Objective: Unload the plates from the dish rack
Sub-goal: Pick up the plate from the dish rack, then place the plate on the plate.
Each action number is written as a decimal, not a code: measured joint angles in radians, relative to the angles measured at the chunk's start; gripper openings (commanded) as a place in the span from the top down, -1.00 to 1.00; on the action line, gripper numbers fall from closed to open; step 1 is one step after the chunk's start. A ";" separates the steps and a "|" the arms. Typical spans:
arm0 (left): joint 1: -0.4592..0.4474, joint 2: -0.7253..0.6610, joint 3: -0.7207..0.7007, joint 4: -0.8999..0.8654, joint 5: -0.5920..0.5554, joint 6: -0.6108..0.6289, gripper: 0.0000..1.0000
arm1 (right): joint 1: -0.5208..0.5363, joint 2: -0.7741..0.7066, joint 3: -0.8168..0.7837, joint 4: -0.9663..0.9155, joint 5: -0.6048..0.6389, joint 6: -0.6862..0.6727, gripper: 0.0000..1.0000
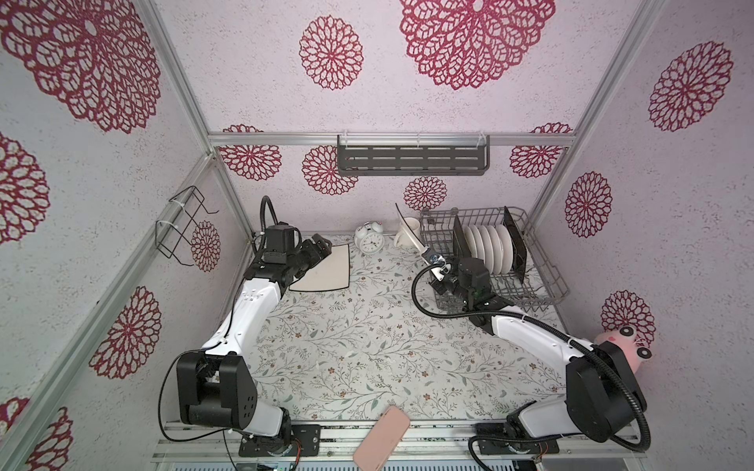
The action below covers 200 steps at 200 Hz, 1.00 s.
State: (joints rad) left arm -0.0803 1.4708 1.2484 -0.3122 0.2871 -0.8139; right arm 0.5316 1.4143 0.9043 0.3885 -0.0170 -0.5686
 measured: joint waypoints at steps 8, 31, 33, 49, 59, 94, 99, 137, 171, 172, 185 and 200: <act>0.003 -0.023 -0.013 0.026 0.024 -0.013 -0.89 | 0.021 0.000 0.000 0.007 -0.011 -0.040 1.00; 0.013 -0.110 -0.058 0.088 0.089 -0.064 -0.90 | 0.078 0.004 0.000 0.026 -0.041 -0.153 1.00; 0.013 -0.116 -0.061 0.092 0.092 -0.071 -0.89 | 0.082 0.006 0.000 0.028 -0.043 -0.161 1.00; 0.013 -0.180 -0.100 0.138 0.118 -0.109 -0.91 | 0.111 0.026 0.005 0.054 -0.074 -0.221 1.00; 0.006 -0.224 -0.135 0.158 0.124 -0.133 -0.91 | 0.124 0.047 0.016 0.061 -0.093 -0.254 1.00; -0.051 -0.347 -0.262 0.188 0.119 -0.222 -0.91 | 0.145 0.136 0.040 0.139 -0.133 -0.347 1.00; -0.060 -0.359 -0.277 0.190 0.116 -0.233 -0.91 | 0.145 0.153 0.045 0.155 -0.140 -0.358 1.00; -0.135 -0.445 -0.332 0.159 0.035 -0.282 -0.91 | 0.145 0.284 0.108 0.261 -0.185 -0.401 1.00; -0.172 -0.467 -0.353 0.170 -0.035 -0.318 -0.89 | 0.150 0.369 0.149 0.359 -0.239 -0.419 1.00; -0.173 -0.466 -0.356 0.172 -0.039 -0.324 -0.89 | 0.150 0.370 0.150 0.361 -0.240 -0.420 1.00; -0.185 -0.459 -0.388 0.194 -0.066 -0.352 -0.88 | 0.157 0.398 0.171 0.392 -0.260 -0.447 1.00; -0.203 -0.441 -0.424 0.215 -0.096 -0.383 -0.87 | 0.171 0.425 0.191 0.422 -0.282 -0.488 1.00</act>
State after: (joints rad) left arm -0.2832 1.0302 0.8246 -0.0971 0.1913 -1.1973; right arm 0.7021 1.8389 1.0954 0.8108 -0.2989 -1.0561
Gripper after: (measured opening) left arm 0.942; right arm 0.132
